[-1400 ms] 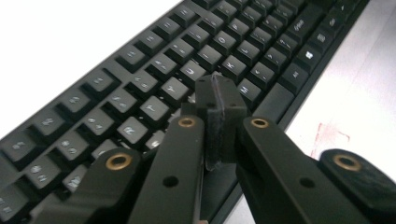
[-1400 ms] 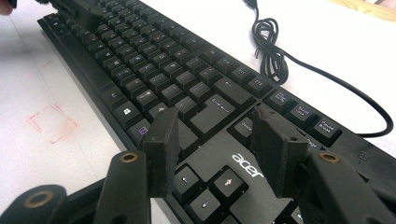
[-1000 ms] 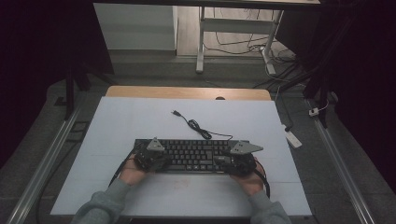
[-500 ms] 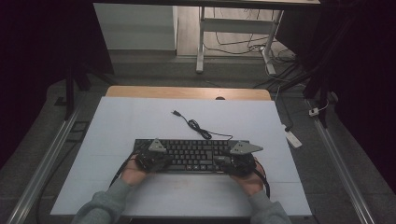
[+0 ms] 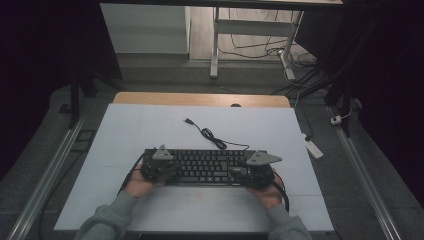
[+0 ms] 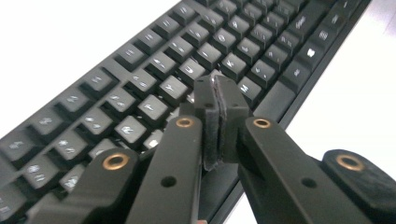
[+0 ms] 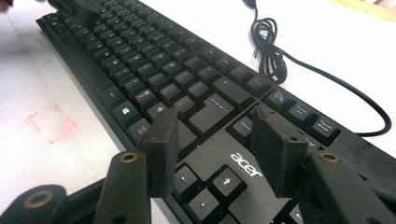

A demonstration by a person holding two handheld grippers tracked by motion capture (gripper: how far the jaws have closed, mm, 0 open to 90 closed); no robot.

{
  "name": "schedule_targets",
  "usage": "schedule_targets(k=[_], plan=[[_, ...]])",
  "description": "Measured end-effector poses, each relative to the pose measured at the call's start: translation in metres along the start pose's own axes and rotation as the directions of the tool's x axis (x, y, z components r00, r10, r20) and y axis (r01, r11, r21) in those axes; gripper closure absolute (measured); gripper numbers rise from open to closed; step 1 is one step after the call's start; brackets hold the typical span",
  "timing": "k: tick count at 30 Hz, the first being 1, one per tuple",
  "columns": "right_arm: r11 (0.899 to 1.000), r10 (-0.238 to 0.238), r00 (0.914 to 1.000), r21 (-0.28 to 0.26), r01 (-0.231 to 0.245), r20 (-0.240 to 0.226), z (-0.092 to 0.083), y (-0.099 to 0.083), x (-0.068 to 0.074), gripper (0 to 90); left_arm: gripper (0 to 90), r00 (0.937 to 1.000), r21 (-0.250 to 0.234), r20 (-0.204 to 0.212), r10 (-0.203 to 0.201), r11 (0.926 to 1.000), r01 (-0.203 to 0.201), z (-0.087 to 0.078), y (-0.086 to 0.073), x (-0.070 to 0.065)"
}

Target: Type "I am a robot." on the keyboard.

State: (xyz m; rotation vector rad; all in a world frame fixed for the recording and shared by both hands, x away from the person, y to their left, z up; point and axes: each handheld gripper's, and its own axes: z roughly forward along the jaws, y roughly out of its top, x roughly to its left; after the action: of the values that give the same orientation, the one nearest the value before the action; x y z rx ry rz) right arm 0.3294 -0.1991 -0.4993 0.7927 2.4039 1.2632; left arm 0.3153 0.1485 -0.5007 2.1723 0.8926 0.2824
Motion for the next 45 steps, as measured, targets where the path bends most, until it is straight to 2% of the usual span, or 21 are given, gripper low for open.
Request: schedule_targets(k=[8, 12, 15, 19, 27, 36, 39, 45], plan=[[1.0, 0.001, 1.0, 0.001, -0.001, 0.0, 0.0, 0.0, 0.0, 51.7, 82.9, 0.9989, -0.064, -0.004, -0.048, 0.9968, 0.047, -0.019, -0.001, 0.013], [1.0, 0.002, 1.0, 0.001, -0.002, 0.002, -0.001, 0.0, 0.0, 51.7, 69.1, 0.996, -0.097, -0.004, -0.089, 0.9913, 0.088, -0.027, -0.005, 0.02], [1.0, 0.002, 1.0, 0.0, -0.002, 0.001, 0.0, 0.0, 0.0, 51.7, 61.0, 0.9942, -0.105, -0.008, -0.107, 0.9889, 0.105, -0.029, -0.006, 0.023], [1.0, -0.001, 1.0, 0.002, 0.001, 0.002, 0.0, 0.0, 0.0, 51.7, 49.9, 0.9922, -0.104, -0.026, -0.122, 0.9875, 0.119, -0.029, -0.006, 0.025], [1.0, -0.001, 1.0, 0.003, 0.001, 0.002, 0.0, 0.0, 0.0, 51.7, 37.1, 0.9894, -0.1, -0.058, -0.133, 0.9868, 0.127, -0.031, -0.007, 0.027], [1.0, -0.002, 1.0, 0.003, 0.002, 0.001, 0.001, 0.0, 0.0, 51.7, 31.2, 0.9874, -0.092, -0.072, -0.141, 0.9867, 0.134, -0.032, -0.007, 0.029], [1.0, -0.002, 1.0, 0.002, 0.002, 0.001, 0.0, 0.001, 0.0, 51.7, 29.0, 0.9873, -0.069, -0.075, -0.14, 0.9884, 0.135, -0.029, -0.007, 0.029], [1.0, -0.004, 0.9999, -0.016, 0.003, -0.013, 0.003, 0.008, 0.005, 51.7, 25.2, 0.9843, -0.066, -0.082, -0.156, 0.9863, 0.151, -0.028, -0.007, 0.029]])
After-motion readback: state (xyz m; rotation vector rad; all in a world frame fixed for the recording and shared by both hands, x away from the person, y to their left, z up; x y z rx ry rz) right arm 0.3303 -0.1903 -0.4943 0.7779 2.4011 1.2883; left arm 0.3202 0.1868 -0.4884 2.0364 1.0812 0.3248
